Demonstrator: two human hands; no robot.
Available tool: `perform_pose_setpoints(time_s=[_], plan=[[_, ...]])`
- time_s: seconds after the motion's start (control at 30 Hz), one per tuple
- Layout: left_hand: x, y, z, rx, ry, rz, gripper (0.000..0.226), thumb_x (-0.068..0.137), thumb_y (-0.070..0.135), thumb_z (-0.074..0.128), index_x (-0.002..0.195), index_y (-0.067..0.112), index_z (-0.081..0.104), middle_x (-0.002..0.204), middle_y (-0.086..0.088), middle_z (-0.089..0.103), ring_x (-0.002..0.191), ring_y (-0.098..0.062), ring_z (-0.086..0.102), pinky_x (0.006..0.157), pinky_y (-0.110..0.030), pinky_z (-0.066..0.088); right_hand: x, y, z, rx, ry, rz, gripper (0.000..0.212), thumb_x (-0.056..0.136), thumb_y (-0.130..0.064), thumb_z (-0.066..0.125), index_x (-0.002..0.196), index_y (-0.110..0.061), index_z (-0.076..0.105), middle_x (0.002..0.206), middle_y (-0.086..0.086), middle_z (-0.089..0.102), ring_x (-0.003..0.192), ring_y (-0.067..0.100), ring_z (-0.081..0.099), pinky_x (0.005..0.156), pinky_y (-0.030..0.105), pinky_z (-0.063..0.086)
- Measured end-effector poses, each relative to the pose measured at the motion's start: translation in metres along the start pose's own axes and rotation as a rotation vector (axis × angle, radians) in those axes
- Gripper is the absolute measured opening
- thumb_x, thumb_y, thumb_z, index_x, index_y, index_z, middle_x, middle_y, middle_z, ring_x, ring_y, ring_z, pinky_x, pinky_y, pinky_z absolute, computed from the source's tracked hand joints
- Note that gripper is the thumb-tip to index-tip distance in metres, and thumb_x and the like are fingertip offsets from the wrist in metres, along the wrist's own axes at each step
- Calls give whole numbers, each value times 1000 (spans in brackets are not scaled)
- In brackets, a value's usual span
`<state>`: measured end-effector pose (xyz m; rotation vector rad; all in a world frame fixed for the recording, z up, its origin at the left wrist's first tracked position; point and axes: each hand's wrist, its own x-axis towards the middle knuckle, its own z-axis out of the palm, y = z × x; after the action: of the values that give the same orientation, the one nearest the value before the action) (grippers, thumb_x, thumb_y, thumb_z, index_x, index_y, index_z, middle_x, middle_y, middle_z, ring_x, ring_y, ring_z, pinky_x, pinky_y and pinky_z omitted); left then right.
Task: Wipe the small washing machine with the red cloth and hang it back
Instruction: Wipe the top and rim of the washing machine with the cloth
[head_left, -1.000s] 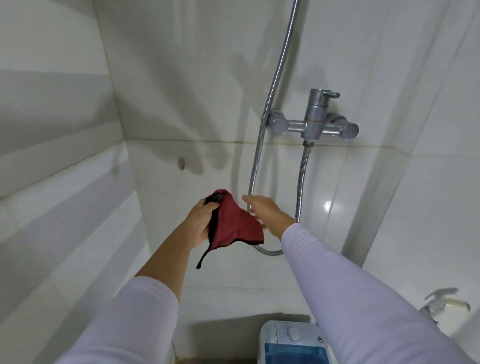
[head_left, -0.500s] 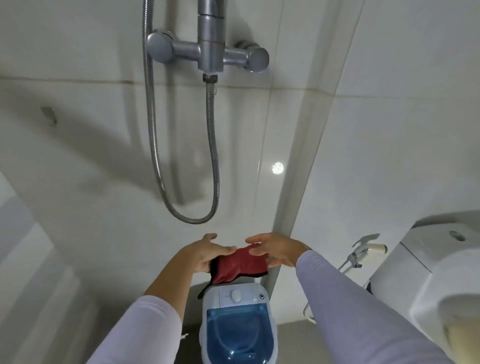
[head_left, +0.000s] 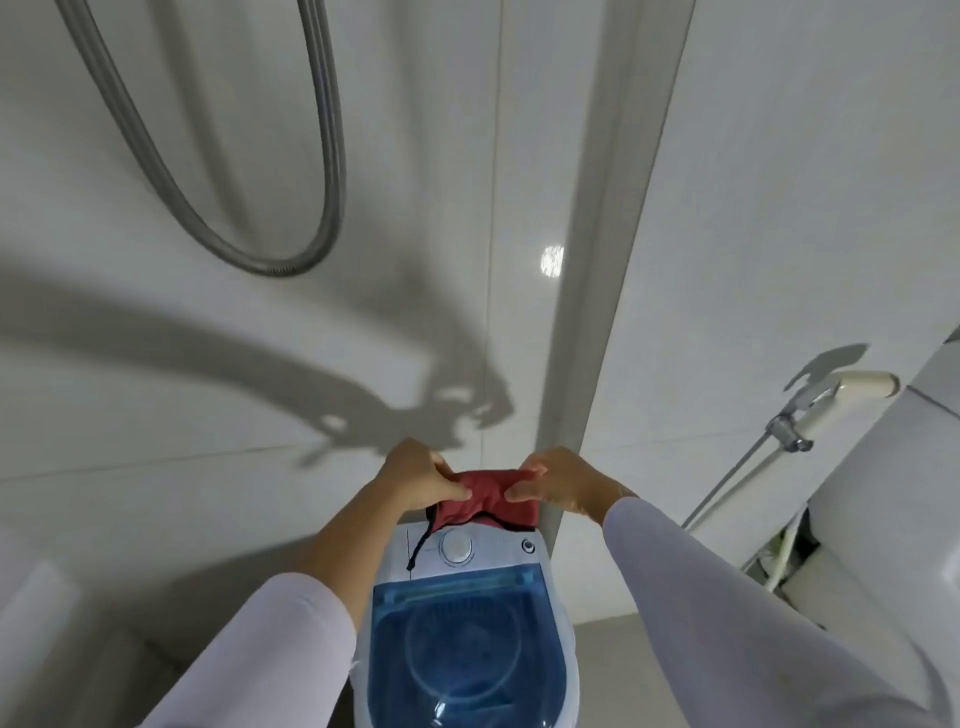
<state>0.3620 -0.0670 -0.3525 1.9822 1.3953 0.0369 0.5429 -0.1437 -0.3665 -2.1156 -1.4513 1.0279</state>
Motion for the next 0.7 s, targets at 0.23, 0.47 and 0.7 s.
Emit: perform_pose_setpoints(time_s=[0.23, 0.47, 0.7], plan=[[46, -47, 69, -85, 198, 151, 27, 77, 45, 69, 87, 20, 63, 94, 1, 65, 85, -14, 56, 60, -18, 38, 48, 50, 60, 236, 236, -134, 12, 81, -20, 59, 84, -9, 58, 76, 3, 57, 69, 16, 52, 62, 25, 42], [23, -54, 119, -400, 297, 104, 47, 82, 62, 54, 75, 15, 51, 77, -2, 56, 75, -21, 54, 67, -29, 42, 29, 80, 101, 312, 429, -133, 19, 82, -21, 57, 94, -6, 53, 81, 3, 57, 78, 20, 56, 66, 28, 48], [-21, -43, 136, -663, 215, 100, 63, 93, 59, 23, 80, 17, 68, 103, -9, 73, 100, -27, 67, 101, -43, 46, -19, 79, 109, 648, 146, -145, 62, 80, -65, 48, 111, -13, 61, 108, 15, 70, 93, 31, 69, 85, 40, 56]])
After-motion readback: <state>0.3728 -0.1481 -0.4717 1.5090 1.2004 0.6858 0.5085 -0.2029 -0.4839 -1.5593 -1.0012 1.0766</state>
